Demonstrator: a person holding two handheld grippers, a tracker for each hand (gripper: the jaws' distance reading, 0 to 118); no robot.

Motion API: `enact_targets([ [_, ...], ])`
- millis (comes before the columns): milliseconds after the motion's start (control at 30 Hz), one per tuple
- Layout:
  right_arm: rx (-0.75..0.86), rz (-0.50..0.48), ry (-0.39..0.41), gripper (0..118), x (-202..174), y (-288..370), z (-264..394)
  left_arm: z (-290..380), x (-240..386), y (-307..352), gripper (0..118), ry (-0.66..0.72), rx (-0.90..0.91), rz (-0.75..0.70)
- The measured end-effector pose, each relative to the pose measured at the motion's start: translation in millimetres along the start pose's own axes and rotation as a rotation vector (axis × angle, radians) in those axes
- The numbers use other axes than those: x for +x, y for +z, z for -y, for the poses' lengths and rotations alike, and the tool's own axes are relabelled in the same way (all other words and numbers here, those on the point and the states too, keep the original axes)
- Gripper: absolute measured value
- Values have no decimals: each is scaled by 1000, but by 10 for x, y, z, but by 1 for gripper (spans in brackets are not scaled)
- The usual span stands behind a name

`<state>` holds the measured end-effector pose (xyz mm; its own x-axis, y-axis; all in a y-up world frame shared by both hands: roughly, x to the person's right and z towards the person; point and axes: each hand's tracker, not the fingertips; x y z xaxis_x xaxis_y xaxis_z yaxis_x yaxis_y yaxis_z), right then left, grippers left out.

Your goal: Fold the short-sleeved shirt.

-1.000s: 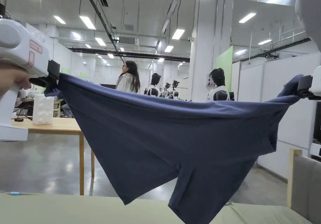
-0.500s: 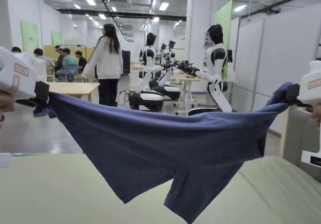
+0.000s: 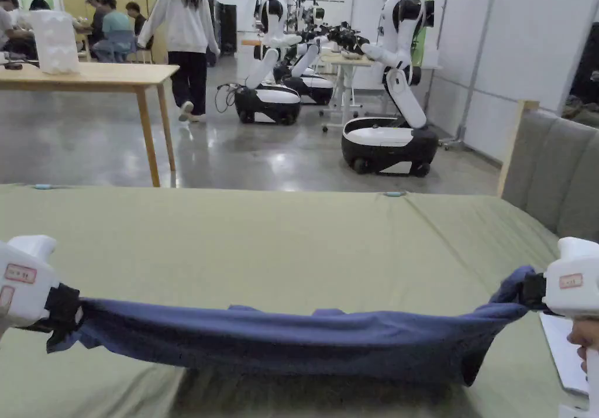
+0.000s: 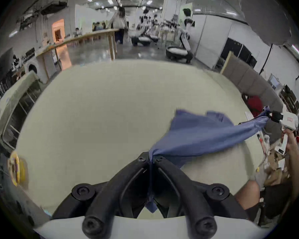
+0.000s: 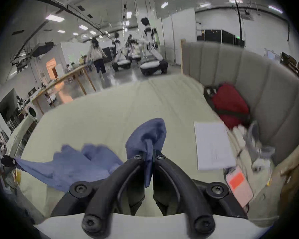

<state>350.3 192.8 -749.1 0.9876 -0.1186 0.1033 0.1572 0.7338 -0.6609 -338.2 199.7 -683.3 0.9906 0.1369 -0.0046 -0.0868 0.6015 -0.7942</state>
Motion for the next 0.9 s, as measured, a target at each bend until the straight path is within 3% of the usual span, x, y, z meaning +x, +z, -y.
enact_targets([
  [233, -159, 23, -14, 8, 340, 6, 1223, 1116, -81, -310, 0, -29, -219, 22],
  [433, -192, 9, -46, 9, 427, -24, 1445, 1478, 11, -414, 0, 21, -254, 66],
  [467, -219, 9, -30, 14, 415, -46, 1460, 1493, -3, -425, 1, 3, -234, 41],
  [500, -244, 17, -8, 28, 403, -57, 1474, 1472, -99, -519, 8, -4, -219, 29],
  [533, -246, 30, 15, 59, 384, -48, 1472, 1463, -98, -506, 37, -16, -185, 13],
  [567, -224, 51, 43, 80, 327, 38, 1457, 1438, -84, -465, 75, -38, -143, -21],
  [600, -179, 57, 62, 95, 310, 96, 1423, 1391, -70, -395, 111, -87, -76, -80],
  [633, -122, 51, 69, 100, 282, 173, 1372, 1395, -34, -279, 117, -103, -27, -89],
  [733, 114, 42, 41, 100, 160, 411, 1140, 1139, 142, 54, 116, -99, 228, -113],
  [900, 438, -66, -16, 100, -439, 868, 911, 795, 686, 447, 116, -81, 605, -55],
])
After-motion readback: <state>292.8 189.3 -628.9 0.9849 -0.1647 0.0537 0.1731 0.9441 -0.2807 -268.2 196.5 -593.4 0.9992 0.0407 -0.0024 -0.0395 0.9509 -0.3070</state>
